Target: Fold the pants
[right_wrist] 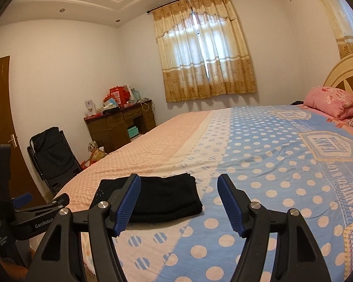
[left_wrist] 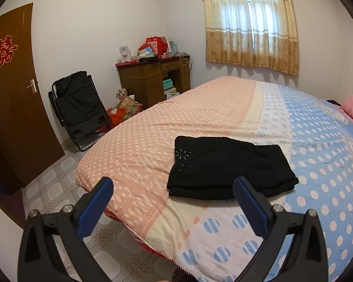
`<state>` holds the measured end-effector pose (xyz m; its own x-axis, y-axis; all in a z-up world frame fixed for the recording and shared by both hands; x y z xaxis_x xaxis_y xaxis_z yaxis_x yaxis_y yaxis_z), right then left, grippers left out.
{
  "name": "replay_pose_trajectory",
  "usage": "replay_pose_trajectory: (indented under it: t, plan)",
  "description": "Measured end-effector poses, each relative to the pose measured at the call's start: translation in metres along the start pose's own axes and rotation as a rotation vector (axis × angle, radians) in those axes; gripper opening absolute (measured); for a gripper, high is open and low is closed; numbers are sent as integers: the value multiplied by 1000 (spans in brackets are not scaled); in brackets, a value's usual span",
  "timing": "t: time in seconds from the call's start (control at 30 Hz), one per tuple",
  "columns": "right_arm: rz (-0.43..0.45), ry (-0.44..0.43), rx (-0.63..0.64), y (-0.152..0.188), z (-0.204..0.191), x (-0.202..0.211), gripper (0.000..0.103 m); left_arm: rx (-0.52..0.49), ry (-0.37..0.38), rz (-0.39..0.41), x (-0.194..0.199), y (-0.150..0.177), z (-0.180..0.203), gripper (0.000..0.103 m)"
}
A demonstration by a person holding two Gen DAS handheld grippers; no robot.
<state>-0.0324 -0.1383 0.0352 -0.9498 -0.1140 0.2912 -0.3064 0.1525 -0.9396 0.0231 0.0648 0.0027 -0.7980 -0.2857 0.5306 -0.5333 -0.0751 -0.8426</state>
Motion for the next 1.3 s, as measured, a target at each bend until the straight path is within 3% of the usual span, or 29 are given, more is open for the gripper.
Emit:
replay_pose_trajectory:
  t: [1.3]
  plan:
    - [-26,-3,-27,9,2,-10,69,-9,-20,-34,-4,2,5,103]
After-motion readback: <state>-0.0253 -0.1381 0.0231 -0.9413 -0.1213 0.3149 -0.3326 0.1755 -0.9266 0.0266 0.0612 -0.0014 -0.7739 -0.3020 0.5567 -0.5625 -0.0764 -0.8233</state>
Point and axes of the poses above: each gripper's, at about its wrist camera, not at the fingertips, and x roughly against the way its jaws point, z to its right, y to its underside, the point moved 1 cm from there along -x, roughly the way its jaws point, and after that the axes turned 3 degrees about -y, right-handed, at the moved point
